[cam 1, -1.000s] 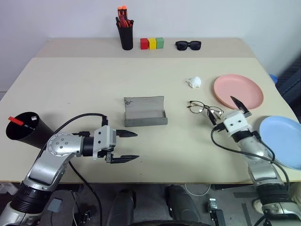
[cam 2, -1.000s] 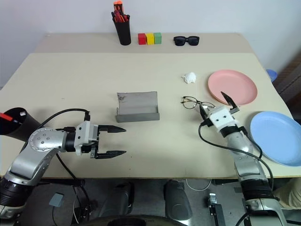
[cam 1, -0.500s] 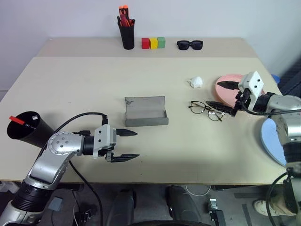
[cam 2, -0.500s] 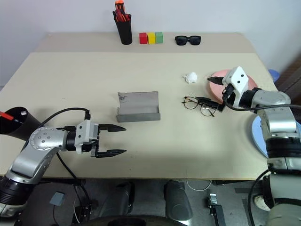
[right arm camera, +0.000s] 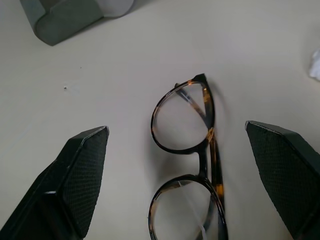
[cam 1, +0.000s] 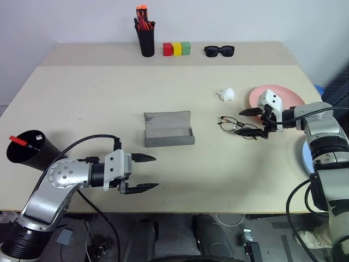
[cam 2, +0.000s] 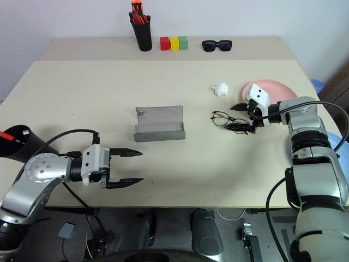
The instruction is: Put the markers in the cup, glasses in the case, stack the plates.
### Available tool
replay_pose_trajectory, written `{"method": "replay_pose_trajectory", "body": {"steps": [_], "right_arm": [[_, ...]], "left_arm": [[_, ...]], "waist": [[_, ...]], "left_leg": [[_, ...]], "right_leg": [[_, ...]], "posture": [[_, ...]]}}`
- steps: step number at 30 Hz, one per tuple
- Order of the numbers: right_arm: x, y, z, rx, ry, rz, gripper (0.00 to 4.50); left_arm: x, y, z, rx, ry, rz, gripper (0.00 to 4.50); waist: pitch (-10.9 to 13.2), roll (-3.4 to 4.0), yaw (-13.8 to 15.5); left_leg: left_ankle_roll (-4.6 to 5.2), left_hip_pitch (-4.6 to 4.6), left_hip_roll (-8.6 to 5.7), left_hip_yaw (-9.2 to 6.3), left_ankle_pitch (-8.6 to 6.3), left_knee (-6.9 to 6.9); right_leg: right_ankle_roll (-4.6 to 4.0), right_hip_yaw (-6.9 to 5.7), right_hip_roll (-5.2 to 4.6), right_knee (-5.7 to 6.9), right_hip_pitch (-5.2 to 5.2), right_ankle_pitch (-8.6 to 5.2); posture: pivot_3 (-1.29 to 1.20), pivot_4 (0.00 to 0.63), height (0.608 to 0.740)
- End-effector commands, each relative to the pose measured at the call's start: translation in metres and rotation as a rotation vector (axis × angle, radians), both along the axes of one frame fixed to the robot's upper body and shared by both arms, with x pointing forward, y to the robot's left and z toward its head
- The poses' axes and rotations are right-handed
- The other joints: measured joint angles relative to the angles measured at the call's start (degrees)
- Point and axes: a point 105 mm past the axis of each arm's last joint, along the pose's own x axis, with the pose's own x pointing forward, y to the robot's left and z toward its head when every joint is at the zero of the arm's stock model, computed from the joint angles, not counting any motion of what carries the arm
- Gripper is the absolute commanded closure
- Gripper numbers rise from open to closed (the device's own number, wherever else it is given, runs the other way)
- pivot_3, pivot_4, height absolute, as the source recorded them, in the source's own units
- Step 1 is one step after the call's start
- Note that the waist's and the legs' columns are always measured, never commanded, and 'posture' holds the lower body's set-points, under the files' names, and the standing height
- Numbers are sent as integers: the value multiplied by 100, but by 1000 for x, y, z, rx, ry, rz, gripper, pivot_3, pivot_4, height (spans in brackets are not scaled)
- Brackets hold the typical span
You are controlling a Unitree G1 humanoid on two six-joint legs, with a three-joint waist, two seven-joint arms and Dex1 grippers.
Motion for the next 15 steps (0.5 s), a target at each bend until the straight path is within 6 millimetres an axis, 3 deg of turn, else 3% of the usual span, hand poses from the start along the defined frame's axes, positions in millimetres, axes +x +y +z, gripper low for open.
{"method": "replay_pose_trajectory", "body": {"steps": [1,15], "right_arm": [[5,1,12,-9,-12,-2,22],[10,-4,7,-85,-3,-39,22]], "left_arm": [[-2,-1,11,-11,-40,2,971],[-2,-3,11,-18,-47,13,971]], "waist": [[0,0,-13],[1,2,-98]], "left_leg": [[0,0,0,0,0,0],[0,1,0,-1,0,-2]], "right_leg": [[0,0,0,0,0,0],[1,0,1,2,-1,1]], "posture": [[0,150,740],[0,150,740]]}}
